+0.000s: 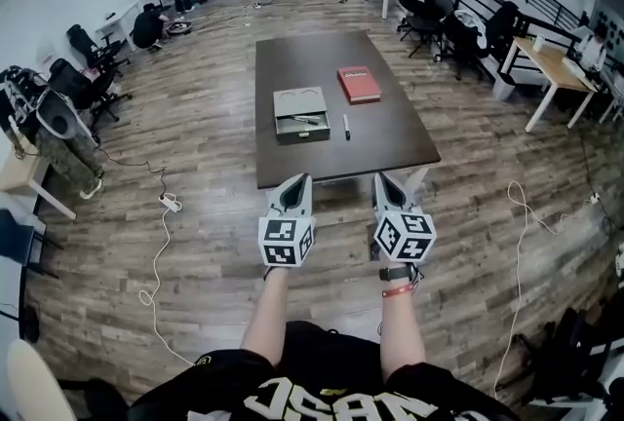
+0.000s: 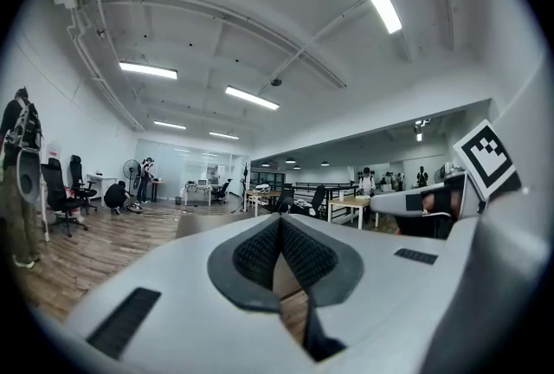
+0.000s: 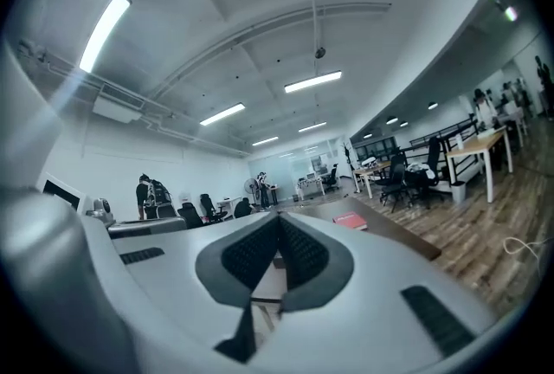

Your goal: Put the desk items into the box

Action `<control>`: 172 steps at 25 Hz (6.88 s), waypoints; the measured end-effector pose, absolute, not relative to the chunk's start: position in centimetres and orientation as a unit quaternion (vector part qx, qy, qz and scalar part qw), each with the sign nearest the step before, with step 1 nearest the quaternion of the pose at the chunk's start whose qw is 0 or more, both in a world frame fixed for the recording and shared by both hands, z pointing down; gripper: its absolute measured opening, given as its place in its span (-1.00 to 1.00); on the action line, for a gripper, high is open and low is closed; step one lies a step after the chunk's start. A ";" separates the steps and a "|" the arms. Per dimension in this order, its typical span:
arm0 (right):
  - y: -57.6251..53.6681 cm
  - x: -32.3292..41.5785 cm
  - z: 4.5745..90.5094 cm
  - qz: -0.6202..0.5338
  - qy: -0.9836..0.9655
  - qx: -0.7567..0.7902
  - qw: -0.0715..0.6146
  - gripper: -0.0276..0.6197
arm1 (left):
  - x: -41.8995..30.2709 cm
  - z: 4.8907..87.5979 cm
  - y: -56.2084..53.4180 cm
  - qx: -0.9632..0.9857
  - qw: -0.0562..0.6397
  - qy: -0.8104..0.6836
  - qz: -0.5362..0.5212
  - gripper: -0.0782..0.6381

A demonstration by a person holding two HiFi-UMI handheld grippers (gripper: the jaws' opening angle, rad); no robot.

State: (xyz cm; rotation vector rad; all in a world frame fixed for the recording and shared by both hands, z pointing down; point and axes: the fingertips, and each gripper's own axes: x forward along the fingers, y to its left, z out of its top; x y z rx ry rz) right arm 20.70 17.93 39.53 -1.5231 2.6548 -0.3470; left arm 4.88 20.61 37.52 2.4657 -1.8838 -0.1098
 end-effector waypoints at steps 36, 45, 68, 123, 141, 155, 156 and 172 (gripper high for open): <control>-12.4 8.1 42.4 -0.121 0.854 -0.506 -0.013 -0.89 | -7.3 39.3 -10.6 0.807 0.045 -0.588 -0.040 -0.76; -17.2 5.9 45.0 -0.137 0.842 -0.520 -0.035 -0.89 | -7.5 41.4 -15.8 0.832 0.056 -0.552 -0.025 -0.76; -26.2 7.4 50.5 -0.173 0.848 -0.489 -0.112 -0.88 | -2.1 45.3 -25.2 0.868 0.072 -0.492 -0.007 -0.76; -30.1 12.0 77.3 -0.324 0.737 -0.471 -0.360 -0.58 | 1.6 56.0 -33.7 0.860 0.166 -0.478 0.061 -0.76; -30.6 13.0 76.2 -0.320 0.735 -0.496 -0.334 -0.69 | 0.2 56.4 -33.7 0.859 0.168 -0.479 0.066 -0.76; -30.7 12.7 69.2 -0.301 0.790 -0.450 -0.289 -0.69 | 0.6 56.0 -33.0 0.857 0.167 -0.483 0.065 -0.76; -30.6 12.5 68.6 -0.302 0.793 -0.446 -0.284 -0.69 | 0.7 55.9 -32.9 0.857 0.167 -0.483 0.064 -0.76; -27.7 6.0 62.9 -0.225 0.864 -0.323 -0.315 -0.69 | -4.1 52.8 -30.8 0.834 0.149 -0.529 0.042 -0.76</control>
